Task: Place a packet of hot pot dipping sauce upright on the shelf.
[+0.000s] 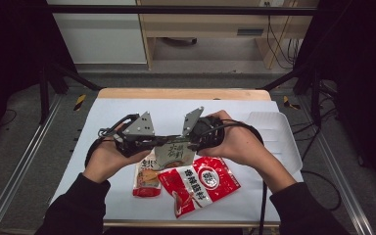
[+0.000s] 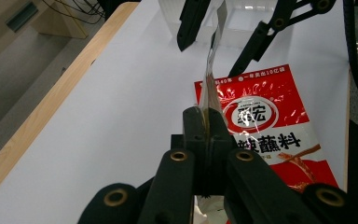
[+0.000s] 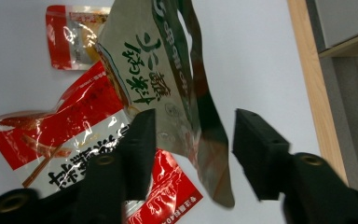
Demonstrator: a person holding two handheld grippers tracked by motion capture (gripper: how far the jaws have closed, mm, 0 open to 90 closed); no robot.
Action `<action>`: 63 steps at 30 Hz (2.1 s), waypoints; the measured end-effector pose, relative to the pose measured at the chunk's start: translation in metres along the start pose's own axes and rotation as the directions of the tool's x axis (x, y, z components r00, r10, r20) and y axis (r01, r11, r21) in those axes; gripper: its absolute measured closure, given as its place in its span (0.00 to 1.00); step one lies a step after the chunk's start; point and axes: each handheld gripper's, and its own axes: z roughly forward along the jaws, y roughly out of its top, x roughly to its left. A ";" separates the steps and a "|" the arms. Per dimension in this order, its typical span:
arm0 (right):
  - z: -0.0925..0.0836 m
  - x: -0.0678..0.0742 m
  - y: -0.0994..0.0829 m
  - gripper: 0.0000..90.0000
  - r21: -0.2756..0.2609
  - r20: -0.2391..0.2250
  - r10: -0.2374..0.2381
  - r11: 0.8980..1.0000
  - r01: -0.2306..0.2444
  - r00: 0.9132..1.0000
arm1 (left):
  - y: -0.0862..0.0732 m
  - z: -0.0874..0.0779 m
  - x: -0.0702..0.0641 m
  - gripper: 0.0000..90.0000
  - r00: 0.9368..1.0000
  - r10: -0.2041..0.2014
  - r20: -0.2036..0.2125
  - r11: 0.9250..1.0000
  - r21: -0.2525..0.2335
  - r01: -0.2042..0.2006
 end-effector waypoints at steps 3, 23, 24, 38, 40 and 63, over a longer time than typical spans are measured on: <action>0.002 0.002 0.002 0.72 0.018 -0.010 -0.007 1.000 0.008 1.000 | 0.000 0.003 -0.001 1.00 1.000 -0.003 0.008 1.000 -0.017 0.004; -0.007 -0.007 0.005 1.00 0.071 0.030 0.045 0.996 -0.047 0.999 | -0.022 0.006 0.005 0.51 0.993 -0.117 -0.006 0.977 -0.181 0.114; -0.009 -0.009 0.003 1.00 0.069 0.035 0.044 0.997 -0.047 0.998 | -0.027 0.003 0.004 0.46 0.990 -0.139 -0.034 0.969 -0.213 0.129; -0.054 -0.039 -0.034 1.00 0.035 0.109 0.132 0.990 -0.137 0.985 | -0.112 -0.011 0.002 0.11 0.935 -0.281 -0.215 0.954 -0.172 0.246; -0.060 -0.044 -0.042 1.00 0.029 0.121 0.146 0.988 -0.151 0.982 | -0.127 -0.014 0.003 0.11 0.912 -0.302 -0.279 0.948 -0.183 0.259; -0.115 -0.076 -0.108 1.00 -0.031 0.242 0.299 0.953 -0.301 0.923 | -0.205 -0.015 -0.008 0.07 0.814 -0.436 -0.384 0.900 -0.204 0.386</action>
